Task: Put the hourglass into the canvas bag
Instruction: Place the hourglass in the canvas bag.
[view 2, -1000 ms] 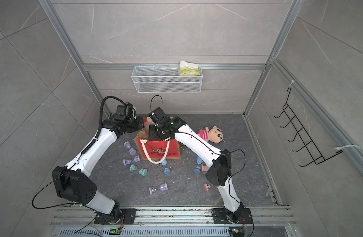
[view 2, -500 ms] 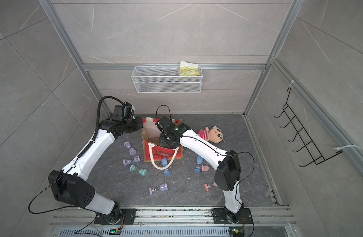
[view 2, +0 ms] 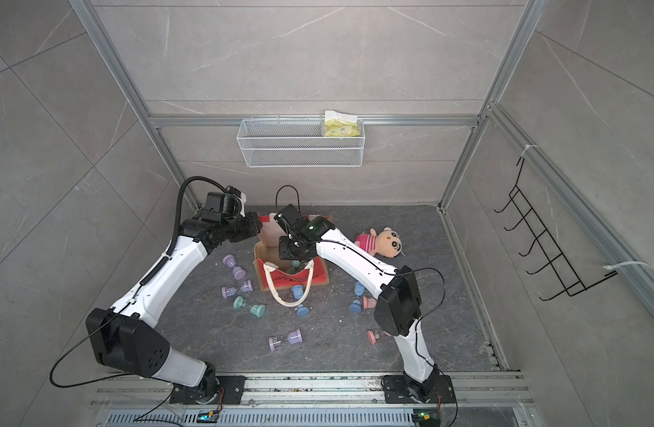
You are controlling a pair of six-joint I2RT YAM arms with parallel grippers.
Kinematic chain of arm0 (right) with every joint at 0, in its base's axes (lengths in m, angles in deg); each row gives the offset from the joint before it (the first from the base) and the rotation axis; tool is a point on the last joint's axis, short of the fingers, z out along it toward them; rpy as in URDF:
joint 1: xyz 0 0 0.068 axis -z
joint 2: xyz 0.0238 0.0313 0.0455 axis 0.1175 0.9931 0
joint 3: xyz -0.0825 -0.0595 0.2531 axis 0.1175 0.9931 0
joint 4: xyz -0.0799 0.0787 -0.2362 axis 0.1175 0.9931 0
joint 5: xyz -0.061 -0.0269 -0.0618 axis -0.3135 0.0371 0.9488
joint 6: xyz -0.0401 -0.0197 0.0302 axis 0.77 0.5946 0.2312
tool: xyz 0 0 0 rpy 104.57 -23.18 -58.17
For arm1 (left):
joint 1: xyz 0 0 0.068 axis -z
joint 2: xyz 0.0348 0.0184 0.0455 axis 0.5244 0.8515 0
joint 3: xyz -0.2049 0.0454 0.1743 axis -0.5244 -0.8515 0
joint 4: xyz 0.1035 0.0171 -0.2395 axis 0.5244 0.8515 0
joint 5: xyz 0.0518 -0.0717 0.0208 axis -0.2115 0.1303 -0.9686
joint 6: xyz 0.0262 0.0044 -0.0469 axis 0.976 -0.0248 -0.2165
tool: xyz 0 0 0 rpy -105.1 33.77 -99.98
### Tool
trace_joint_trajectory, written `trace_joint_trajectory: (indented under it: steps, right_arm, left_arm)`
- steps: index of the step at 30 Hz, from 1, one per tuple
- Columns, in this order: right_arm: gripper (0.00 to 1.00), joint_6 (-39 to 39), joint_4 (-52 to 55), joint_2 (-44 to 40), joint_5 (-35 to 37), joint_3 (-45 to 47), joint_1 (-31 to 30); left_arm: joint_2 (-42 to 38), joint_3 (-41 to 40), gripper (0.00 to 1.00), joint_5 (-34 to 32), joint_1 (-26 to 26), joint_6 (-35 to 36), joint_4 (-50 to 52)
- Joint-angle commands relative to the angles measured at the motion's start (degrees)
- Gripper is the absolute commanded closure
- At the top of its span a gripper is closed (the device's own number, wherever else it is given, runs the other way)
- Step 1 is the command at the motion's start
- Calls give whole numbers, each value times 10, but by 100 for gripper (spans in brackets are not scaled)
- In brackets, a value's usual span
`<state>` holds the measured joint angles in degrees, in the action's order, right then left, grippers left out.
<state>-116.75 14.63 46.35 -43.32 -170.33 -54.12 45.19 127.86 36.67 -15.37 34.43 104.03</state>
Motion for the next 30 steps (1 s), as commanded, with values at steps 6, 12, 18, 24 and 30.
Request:
trace_joint_trajectory:
  steps: [6, 12, 18, 24, 30]
  right_arm:
    - [100, 4, -26, 64, -35, -35, -7]
    - [100, -3, -15, 99, -32, -61, -7]
    - [100, -15, 13, 142, -30, -106, -8]
    - [100, -22, 28, 166, -30, -139, -8]
    - [87, -23, 38, 172, -24, -149, -9]
  left_arm:
    - [-29, -5, 100, 5, -1, -19, -32]
    - [-33, -14, 100, -7, -1, -30, -35]
    - [-32, -13, 100, -20, -1, -35, -30]
    - [-29, -12, 100, -25, -1, -37, -26]
    - [-27, -10, 100, -31, -2, -37, -24]
